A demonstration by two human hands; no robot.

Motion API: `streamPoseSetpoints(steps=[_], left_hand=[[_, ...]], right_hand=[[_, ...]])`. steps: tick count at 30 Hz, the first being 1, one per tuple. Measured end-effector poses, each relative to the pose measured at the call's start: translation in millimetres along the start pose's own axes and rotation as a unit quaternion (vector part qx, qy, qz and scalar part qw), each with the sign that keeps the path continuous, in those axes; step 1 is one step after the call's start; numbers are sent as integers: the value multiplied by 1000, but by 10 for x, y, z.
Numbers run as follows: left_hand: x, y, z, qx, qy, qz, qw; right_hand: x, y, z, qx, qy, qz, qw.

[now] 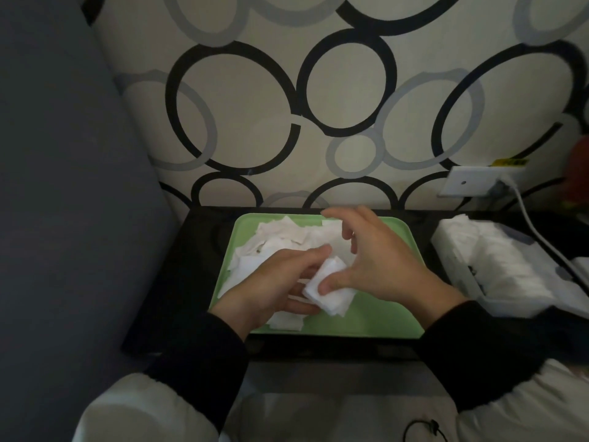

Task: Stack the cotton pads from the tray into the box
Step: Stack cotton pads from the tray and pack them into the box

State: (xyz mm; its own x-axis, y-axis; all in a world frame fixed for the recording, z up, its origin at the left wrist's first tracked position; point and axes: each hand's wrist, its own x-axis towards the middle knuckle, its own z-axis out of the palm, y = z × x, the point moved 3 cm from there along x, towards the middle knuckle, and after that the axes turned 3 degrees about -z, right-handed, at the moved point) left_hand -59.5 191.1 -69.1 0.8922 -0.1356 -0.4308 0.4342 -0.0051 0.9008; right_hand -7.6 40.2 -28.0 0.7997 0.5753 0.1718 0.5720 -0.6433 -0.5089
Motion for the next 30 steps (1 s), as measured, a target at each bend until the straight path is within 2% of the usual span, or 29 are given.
streamPoseSetpoints(steps=[2,6,9,11,13,16,18,20,23,26,30], left_hand=[[-7,-22,10,19,-21,-2,1000],[-10,-62,3,-18,-34,-26,999],[-8,-65,-62,-54,-16,-34,998],[-13,-69,-119,-83,24,-31,996],[-4,-69,-198,-104,75,-3,992],[-7,-70,-318,-114,128,32,985],[-30,-72,-380,-125,144,40,981],[-57,-73,-425,-133,139,42,981],[-91,-96,-514,-108,141,54,983],[-116,-149,-766,-118,225,65,965],[-183,-204,-1106,-153,308,81,936]], right_hand=[[-8,1,6,5,0,2,1000],[-7,8,21,13,22,-12,1000],[9,-14,33,7,41,-14,999],[23,-15,71,22,52,-1,998],[46,7,147,127,53,44,990],[97,21,315,302,-4,139,943],[125,-18,402,360,-23,160,919],[156,-72,449,382,-18,157,910],[206,-129,507,385,-4,156,910],[286,-88,585,366,40,183,911],[363,-49,685,190,55,123,972]])
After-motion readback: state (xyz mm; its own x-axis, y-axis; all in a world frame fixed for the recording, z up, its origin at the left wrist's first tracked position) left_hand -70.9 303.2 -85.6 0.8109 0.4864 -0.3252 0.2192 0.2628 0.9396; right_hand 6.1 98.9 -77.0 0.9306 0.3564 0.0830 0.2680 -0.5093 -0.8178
